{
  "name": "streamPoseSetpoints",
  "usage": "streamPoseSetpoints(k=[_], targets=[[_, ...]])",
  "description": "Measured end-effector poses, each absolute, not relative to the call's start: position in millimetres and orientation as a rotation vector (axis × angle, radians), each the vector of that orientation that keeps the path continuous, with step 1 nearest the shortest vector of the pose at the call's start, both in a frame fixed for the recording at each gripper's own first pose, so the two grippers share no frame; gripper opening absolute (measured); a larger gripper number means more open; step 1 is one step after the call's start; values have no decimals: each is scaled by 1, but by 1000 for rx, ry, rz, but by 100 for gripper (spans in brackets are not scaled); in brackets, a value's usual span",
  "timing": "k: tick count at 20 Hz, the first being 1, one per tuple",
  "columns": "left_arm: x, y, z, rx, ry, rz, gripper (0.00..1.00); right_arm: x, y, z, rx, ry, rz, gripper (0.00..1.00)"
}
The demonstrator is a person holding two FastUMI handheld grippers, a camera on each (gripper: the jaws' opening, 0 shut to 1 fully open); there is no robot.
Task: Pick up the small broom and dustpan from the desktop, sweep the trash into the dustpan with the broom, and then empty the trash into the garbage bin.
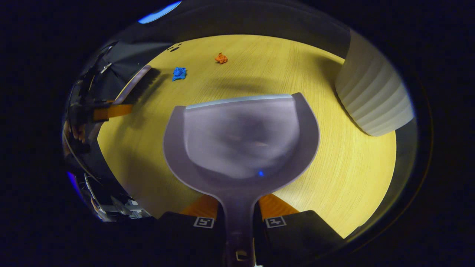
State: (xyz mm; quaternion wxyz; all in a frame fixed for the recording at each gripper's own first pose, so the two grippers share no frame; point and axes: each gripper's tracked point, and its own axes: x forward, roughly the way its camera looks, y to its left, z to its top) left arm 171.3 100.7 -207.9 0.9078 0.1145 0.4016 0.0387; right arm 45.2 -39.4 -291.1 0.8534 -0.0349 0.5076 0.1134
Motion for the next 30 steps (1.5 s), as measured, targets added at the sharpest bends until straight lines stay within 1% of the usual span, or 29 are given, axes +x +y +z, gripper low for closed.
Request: streamPoseSetpoints(k=[1,2,5,6,7,8,12,13,14,15,16,17,18,21,23,26,27,29,30], targets=[[184,100,-203,260,825,64,28,46,-41,-287,-85,1063,250,34],[198,98,-199,281,826,45,24,48,-42,-284,-99,1058,263,34],[239,95,-190,342,828,-15,27,58,-41,-279,-160,1042,303,35],[254,94,-189,370,834,-39,26,61,-42,-279,-179,1042,315,35],[266,93,-187,401,834,-67,26,65,-42,-279,-193,1044,328,30],[280,91,-187,435,832,-97,26,69,-41,-279,-198,1047,339,34],[310,73,-195,569,872,-226,26,77,-36,-280,-225,1055,382,34],[315,70,-198,603,891,-251,26,82,-33,-281,-231,1055,395,39],[321,61,-198,631,884,-282,26,87,-28,-283,-231,1058,404,35],[324,52,-199,659,890,-310,26,92,-25,-284,-227,1062,410,34],[325,44,-200,694,898,-340,26,96,-24,-286,-228,1059,415,34],[325,37,-200,722,906,-372,26,98,-23,-286,-236,1055,422,30],[324,28,-202,739,914,-407,27,101,-23,-287,-244,1052,430,35],[311,2,-212,755,957,-510,27,98,-27,-287,-252,1047,443,35],[297,-11,-217,749,999,-542,27,100,-28,-288,-263,1033,450,35],[258,-44,-230,665,1089,-633,27,94,-30,-286,-296,1008,462,35],[248,-53,-234,634,1118,-657,24,92,-30,-287,-294,1008,463,35],[230,-67,-241,548,1172,-683,29,94,-30,-288,-273,1023,462,34],[217,-77,-242,487,1199,-717,26,97,-29,-286,-268,1022,460,34]])
